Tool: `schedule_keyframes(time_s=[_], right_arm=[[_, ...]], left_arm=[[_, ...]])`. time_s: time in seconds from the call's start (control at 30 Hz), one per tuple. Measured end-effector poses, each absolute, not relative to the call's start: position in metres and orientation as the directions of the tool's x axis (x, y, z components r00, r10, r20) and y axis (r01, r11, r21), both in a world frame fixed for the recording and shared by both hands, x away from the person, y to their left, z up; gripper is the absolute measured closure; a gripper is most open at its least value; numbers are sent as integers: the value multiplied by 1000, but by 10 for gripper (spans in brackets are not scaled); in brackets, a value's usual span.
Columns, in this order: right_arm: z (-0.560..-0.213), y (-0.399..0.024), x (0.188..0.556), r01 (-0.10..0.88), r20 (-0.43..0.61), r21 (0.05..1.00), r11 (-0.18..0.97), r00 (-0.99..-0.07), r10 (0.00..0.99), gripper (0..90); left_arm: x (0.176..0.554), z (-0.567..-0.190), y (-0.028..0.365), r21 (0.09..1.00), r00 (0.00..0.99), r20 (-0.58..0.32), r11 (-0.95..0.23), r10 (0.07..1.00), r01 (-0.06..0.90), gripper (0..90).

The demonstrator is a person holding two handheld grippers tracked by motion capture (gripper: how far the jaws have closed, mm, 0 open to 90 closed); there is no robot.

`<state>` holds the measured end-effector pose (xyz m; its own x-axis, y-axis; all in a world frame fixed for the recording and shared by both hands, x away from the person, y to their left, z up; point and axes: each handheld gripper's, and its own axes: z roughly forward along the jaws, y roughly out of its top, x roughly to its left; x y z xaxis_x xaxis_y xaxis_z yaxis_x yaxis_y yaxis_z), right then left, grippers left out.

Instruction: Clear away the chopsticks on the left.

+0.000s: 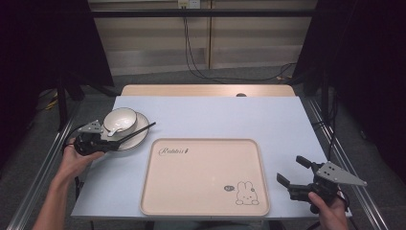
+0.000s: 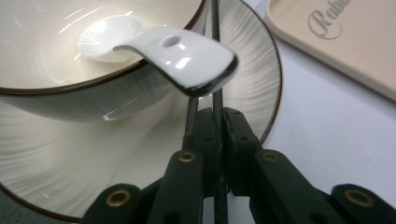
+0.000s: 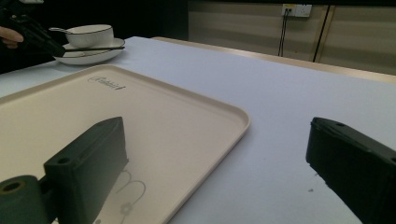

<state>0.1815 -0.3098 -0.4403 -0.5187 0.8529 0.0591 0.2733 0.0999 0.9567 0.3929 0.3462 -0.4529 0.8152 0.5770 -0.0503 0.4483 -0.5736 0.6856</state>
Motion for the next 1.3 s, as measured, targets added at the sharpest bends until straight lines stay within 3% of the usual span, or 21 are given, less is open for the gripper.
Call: schedule_keyframes(time_s=[0.57,0.8,1.3], right_arm=[[-440,-309,181,274,67,957,96,-528,847,49],[-440,-309,182,274,65,957,99,-533,843,49],[-440,-307,184,272,68,957,98,-541,839,48]], left_arm=[[367,-437,351,730,772,-129,-468,622,499,858],[354,-428,350,735,744,-210,-399,635,548,857],[319,-422,338,742,668,-211,-328,714,584,857]])
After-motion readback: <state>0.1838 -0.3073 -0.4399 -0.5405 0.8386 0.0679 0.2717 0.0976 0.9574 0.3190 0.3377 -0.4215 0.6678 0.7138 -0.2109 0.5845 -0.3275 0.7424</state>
